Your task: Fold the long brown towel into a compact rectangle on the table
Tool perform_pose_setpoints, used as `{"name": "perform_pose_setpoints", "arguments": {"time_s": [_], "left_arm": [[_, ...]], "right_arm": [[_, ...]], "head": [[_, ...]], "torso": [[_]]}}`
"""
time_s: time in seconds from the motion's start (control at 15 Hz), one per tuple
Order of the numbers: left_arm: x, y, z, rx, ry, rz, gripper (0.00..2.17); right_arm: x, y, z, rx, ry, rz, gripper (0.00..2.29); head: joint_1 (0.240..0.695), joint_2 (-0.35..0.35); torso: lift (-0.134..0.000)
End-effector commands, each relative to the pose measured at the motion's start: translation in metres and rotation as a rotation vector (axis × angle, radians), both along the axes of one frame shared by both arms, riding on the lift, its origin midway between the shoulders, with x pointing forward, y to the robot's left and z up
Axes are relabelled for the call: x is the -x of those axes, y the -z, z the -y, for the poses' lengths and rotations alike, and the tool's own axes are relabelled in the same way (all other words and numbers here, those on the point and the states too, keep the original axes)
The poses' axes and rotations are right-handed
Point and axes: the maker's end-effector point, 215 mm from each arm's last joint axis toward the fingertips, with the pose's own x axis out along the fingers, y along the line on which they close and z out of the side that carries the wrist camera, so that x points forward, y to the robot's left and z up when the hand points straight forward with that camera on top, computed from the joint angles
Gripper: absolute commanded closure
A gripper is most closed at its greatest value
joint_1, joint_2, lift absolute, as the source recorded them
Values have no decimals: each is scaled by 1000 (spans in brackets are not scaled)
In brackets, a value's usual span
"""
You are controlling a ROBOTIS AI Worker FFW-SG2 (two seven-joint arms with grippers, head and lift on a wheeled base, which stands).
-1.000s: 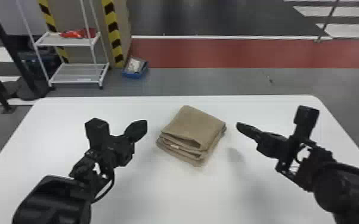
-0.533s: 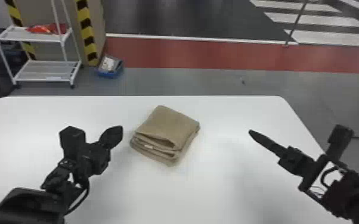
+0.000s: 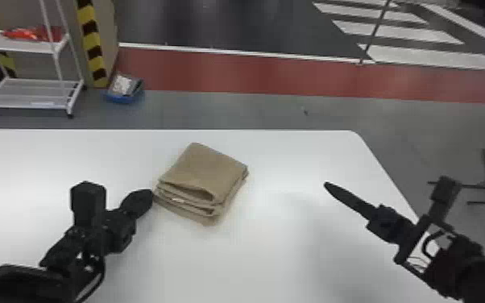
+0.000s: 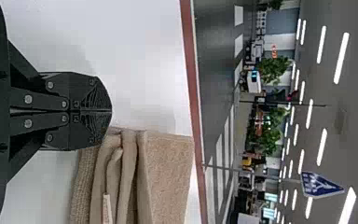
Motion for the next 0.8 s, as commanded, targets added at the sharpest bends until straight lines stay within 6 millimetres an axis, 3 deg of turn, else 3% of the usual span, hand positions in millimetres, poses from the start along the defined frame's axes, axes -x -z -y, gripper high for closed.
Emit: {"name": "perform_pose_setpoints", "arguments": {"time_s": [0.0,0.2,0.4,0.53,0.73], "left_arm": [[9,6,8,3,17,-38,2024],[33,-1,31,44,65,-61,2024],[65,0,67,80,139,-93,2024],[74,-1,84,87,166,-92,2024],[71,-13,74,94,142,-64,2020]], "right_arm": [[4,3,5,-11,8,-2,1865],[5,4,10,-18,17,-3,1865],[4,6,4,-27,12,-4,1865],[4,6,1,-34,12,-2,1865],[3,7,-2,-38,9,-10,1865]], "head": [[695,-198],[695,-222],[695,-259],[695,-279],[695,-306]], "torso": [[-119],[-119],[-119],[-119],[-119]]}}
